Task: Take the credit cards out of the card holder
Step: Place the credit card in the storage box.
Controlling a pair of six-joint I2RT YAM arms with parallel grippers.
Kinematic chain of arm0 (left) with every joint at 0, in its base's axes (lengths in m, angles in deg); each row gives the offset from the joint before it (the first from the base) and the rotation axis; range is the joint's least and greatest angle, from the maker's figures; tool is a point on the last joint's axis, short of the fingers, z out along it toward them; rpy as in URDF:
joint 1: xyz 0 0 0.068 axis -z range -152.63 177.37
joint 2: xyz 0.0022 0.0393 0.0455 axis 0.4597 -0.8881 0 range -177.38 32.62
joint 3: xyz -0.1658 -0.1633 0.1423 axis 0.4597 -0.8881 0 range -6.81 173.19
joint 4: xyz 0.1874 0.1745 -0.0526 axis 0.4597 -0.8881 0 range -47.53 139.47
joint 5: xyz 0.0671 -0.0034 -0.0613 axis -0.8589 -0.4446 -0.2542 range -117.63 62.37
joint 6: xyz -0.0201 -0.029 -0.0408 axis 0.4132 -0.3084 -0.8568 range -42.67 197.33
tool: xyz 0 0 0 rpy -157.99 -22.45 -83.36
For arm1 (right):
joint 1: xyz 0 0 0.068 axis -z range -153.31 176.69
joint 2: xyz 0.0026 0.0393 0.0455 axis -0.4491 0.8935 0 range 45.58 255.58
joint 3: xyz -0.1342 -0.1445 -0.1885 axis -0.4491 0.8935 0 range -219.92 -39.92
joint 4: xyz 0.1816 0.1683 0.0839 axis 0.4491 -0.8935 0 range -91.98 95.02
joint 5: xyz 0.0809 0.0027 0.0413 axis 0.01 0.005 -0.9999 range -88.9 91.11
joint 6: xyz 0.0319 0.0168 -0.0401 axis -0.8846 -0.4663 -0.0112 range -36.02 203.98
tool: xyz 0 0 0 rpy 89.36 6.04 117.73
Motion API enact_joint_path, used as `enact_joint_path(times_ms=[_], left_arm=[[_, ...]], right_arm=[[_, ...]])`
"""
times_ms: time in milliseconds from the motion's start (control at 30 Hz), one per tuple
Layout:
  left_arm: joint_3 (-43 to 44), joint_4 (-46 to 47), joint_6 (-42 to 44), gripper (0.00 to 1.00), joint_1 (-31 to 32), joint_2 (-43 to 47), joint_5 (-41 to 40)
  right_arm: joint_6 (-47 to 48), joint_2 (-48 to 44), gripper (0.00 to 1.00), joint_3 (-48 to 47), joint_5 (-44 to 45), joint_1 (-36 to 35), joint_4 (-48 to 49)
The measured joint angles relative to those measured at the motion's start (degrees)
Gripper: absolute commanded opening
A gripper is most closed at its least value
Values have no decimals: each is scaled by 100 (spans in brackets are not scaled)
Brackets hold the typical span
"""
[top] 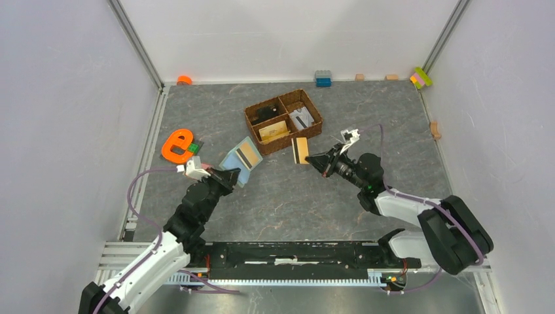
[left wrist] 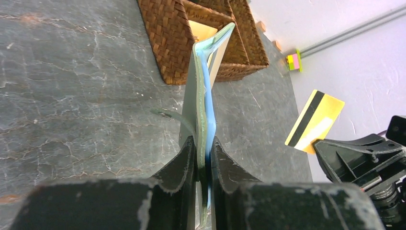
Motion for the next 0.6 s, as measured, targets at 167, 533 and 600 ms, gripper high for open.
enact_joint_path(times_ms=[167,533,600], left_arm=[[-7,-286,-133,2,0,260,-330],[-7,-590,-133,2,0,780,-542],[-7,-608,-133,2,0,798,-542]], right_arm=[[400,566,0,-874,11,-136,-511],[2874,1641,0,-3386,623,-356,-2601],[3373,1937,0,-3781,809,-481,-3056]])
